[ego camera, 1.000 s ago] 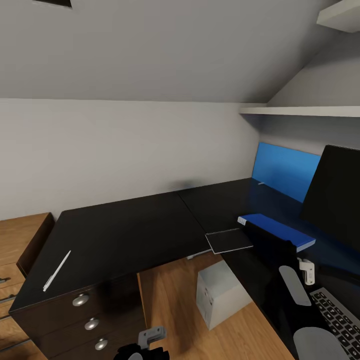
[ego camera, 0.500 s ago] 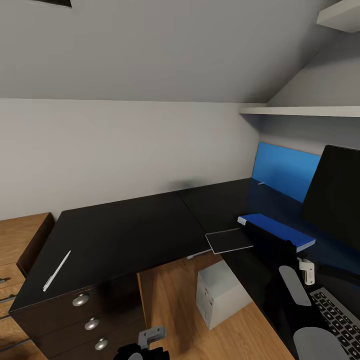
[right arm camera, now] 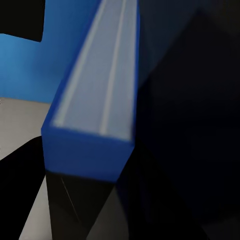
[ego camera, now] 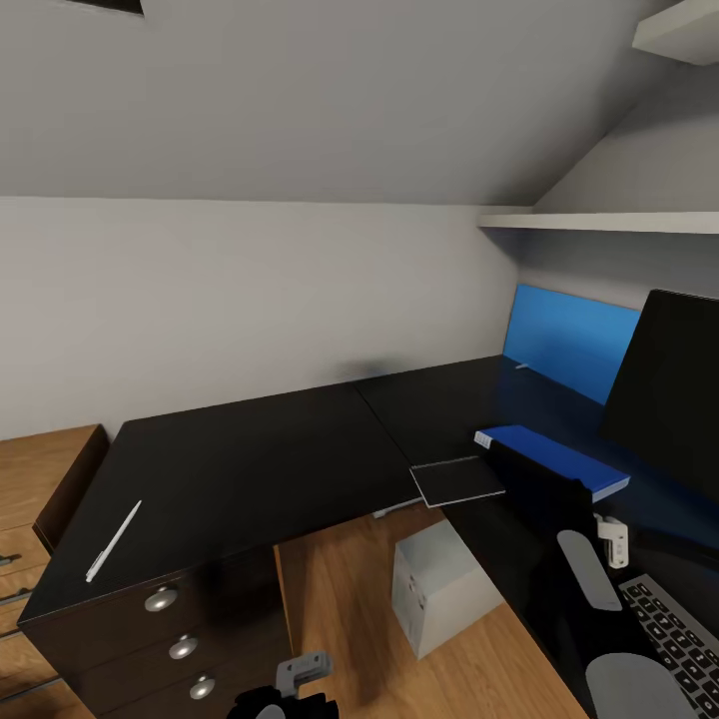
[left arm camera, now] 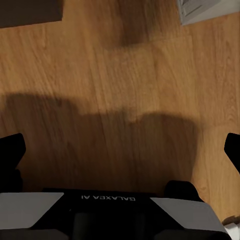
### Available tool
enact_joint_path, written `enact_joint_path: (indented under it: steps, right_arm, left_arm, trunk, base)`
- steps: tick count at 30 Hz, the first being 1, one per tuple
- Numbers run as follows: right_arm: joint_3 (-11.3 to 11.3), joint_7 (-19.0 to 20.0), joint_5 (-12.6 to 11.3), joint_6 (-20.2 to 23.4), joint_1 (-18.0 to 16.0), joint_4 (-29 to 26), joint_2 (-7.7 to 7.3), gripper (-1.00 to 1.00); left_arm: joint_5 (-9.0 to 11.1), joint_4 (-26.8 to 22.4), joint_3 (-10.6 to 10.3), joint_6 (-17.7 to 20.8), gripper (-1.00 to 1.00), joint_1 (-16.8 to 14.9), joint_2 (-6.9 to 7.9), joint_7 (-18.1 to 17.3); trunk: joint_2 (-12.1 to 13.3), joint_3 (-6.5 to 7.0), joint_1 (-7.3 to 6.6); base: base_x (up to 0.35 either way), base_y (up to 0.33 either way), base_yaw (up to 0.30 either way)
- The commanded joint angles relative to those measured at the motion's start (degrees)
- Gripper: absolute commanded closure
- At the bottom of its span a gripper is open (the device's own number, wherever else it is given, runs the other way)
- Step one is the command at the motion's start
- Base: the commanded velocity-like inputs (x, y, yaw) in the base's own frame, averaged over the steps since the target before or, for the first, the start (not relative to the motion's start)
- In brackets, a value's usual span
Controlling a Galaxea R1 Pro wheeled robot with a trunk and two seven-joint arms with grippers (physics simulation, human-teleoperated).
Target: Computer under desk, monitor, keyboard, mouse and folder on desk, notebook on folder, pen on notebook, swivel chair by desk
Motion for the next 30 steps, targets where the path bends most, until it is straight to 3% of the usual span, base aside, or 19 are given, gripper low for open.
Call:
enact_joint_path:
  steps: [1, 30]
  right_arm:
    - [0.08, -0.09, -0.41, -0.26, -0.03, -0.09, -0.06, 1.00]
    - [0.16, 0.35, -0.33, 2.90, -0.03, -0.14, -1.43, 1.00]
  left_arm:
    - [0.37, -0.10, -0.15, 0.01, -1.00, -0.07, 0.06, 0.44]
    - [0.29, -0.10, -0.24, -0.07, -1.00, -0.07, 0.07, 0.51]
  trunk:
    - [-0.03, -0.06, 0.00]
    - [-0.03, -0.06, 0.00]
  base:
    - [0.000, 0.000, 0.000]
    - [0.000, 0.000, 0.000]
